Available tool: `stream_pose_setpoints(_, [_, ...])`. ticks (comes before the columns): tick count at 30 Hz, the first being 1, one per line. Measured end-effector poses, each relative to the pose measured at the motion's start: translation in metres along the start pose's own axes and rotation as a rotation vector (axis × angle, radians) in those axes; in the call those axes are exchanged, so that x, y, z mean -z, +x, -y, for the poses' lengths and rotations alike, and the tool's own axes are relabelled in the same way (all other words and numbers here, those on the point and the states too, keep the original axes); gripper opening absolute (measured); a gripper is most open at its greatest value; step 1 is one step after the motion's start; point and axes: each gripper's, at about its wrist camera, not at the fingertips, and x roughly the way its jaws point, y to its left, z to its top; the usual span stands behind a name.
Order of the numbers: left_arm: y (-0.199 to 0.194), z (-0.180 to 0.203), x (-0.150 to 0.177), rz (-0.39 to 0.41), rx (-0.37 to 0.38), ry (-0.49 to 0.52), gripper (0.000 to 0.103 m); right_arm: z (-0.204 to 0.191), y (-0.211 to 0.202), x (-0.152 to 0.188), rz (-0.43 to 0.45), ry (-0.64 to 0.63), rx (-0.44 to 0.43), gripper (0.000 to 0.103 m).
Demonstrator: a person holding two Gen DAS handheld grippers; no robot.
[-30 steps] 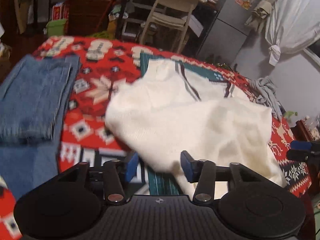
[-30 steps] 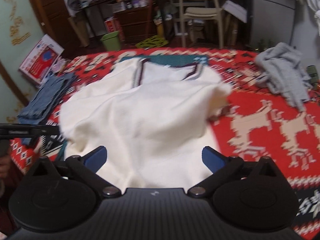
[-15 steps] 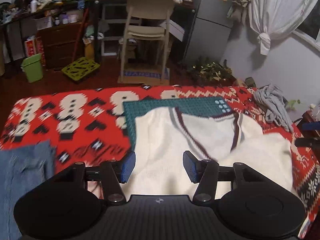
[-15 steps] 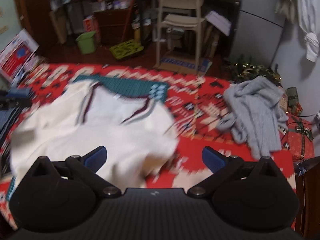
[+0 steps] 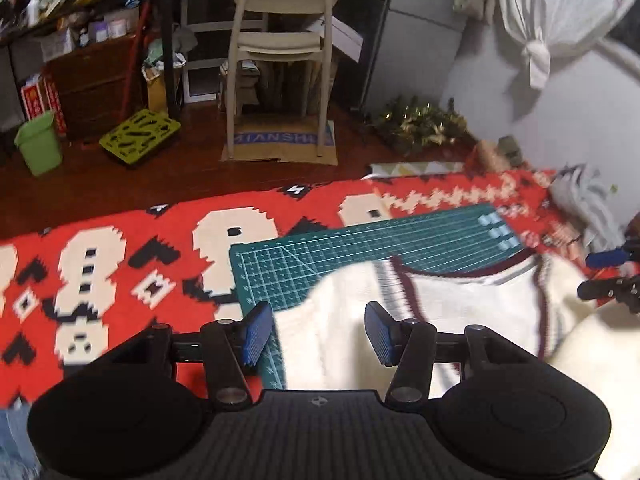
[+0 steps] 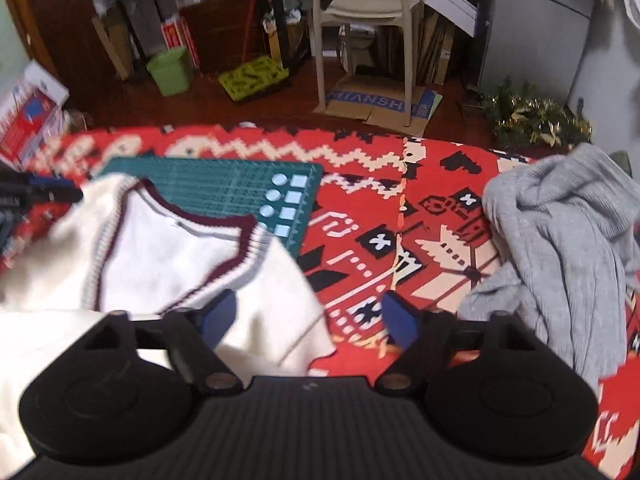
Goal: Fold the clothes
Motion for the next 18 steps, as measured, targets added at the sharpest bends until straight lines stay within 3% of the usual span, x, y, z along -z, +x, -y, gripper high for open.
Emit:
stream_pose_setpoints(4, [0.01, 0.0, 0.003, -0.009, 0.008, 0.03, 0.048, -0.009, 0.021, 0.001, -0.048, -0.066, -0.005, 0.048])
stream_pose_setpoints(5, [0.011, 0.001, 0.005, -0.005, 0.006, 0.036, 0.043, -0.011, 0.021, 0.0, -0.047, -0.07, -0.02, 0.038])
stream_pose_setpoints(6, [0.011, 0.004, 0.006, 0.0, 0.003, 0.048, 0.024, -0.013, 0.021, 0.0, -0.045, -0.075, -0.036, 0.019])
stream_pose_setpoints(7, [0.01, 0.007, 0.008, 0.007, -0.001, 0.062, 0.016, -0.015, 0.021, -0.001, -0.043, -0.08, -0.051, 0.011])
stream_pose_setpoints(13, [0.004, 0.021, 0.01, 0.047, -0.047, 0.134, 0.014, -0.044, 0.013, -0.016, 0.002, -0.211, 0.001, 0.01])
stream_pose_setpoints(18, [0.001, 0.005, -0.008, 0.078, -0.123, 0.078, 0.014, -0.047, 0.015, -0.059, 0.038, -0.197, 0.019, 0.01])
